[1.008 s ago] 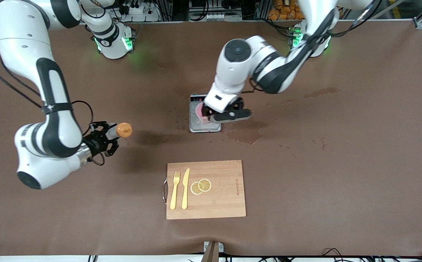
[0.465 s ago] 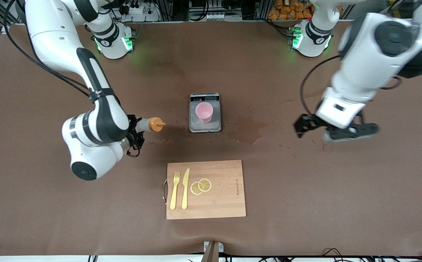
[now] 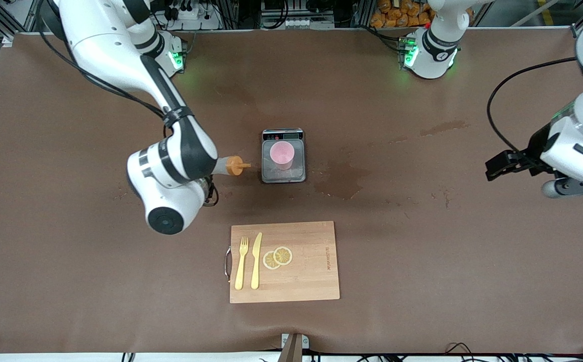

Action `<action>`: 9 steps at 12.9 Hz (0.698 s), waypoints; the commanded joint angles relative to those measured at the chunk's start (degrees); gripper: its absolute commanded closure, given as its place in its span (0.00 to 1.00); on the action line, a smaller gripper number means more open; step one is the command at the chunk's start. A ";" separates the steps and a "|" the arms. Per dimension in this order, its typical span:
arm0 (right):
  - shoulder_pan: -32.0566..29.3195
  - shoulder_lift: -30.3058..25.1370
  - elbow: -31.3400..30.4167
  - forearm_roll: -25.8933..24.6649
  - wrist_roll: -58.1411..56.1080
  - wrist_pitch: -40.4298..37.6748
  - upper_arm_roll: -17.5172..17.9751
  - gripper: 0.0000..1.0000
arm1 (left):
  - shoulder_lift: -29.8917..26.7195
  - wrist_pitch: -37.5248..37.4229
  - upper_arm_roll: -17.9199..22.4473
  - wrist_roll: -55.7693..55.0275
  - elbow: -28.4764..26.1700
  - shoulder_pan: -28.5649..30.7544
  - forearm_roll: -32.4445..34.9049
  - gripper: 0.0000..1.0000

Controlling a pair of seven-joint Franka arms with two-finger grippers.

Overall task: Add sauce to pink cup with both arms
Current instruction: 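Withdraw the left gripper while the right gripper carries the bottle toward the cup, then tilt the bottle over the pink cup with the right gripper to squeeze sauce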

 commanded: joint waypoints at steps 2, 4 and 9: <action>3.56 0.01 0.26 -2.79 6.50 -0.33 -0.42 0.56 | -4.24 -5.62 1.08 0.84 2.72 0.42 -2.05 0.00; 4.96 0.54 0.17 -4.29 8.09 -0.33 -0.42 0.56 | -5.64 -8.34 4.23 2.15 2.72 -1.59 -2.05 0.00; 6.72 0.89 -0.09 -7.89 10.90 -0.51 -0.42 0.56 | -10.13 -10.11 20.05 7.08 -0.79 -14.77 -3.01 0.00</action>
